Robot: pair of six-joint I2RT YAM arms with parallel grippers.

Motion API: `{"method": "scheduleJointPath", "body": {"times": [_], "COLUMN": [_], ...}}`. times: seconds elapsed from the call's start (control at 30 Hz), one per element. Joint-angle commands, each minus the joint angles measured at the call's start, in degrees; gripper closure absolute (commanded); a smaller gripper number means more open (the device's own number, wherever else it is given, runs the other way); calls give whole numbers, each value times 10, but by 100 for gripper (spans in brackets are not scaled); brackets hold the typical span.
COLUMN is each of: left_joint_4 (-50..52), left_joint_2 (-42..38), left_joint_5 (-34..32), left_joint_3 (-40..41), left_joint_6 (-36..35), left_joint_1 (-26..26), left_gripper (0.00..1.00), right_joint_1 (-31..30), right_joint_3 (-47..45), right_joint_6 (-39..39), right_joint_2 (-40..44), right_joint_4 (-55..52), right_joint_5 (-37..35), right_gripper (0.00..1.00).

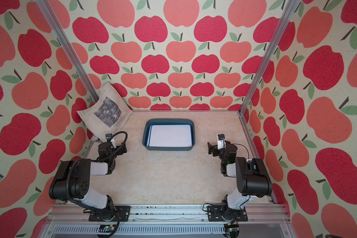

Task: Put the whiteboard into the storage box
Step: Reset both arms

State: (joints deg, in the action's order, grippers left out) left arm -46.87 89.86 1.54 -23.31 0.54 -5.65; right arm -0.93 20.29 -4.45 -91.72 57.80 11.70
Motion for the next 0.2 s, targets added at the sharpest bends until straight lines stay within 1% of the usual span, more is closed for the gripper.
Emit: {"method": "scheduleJointPath", "body": {"times": [0.0, 0.17], "left_joint_4": [2, 2], "left_joint_2": [2, 2], "left_joint_5": [2, 2], "left_joint_3": [-6, -6], "left_joint_6": [3, 2], "left_joint_1": [2, 3], "left_gripper": [1, 0], "right_joint_1": [5, 5], "right_joint_3": [-5, -7], "right_joint_6": [0, 0], "right_joint_2": [9, 9], "right_joint_4": [8, 11], "right_joint_5": [11, 11], "right_gripper": [1, 1]}}
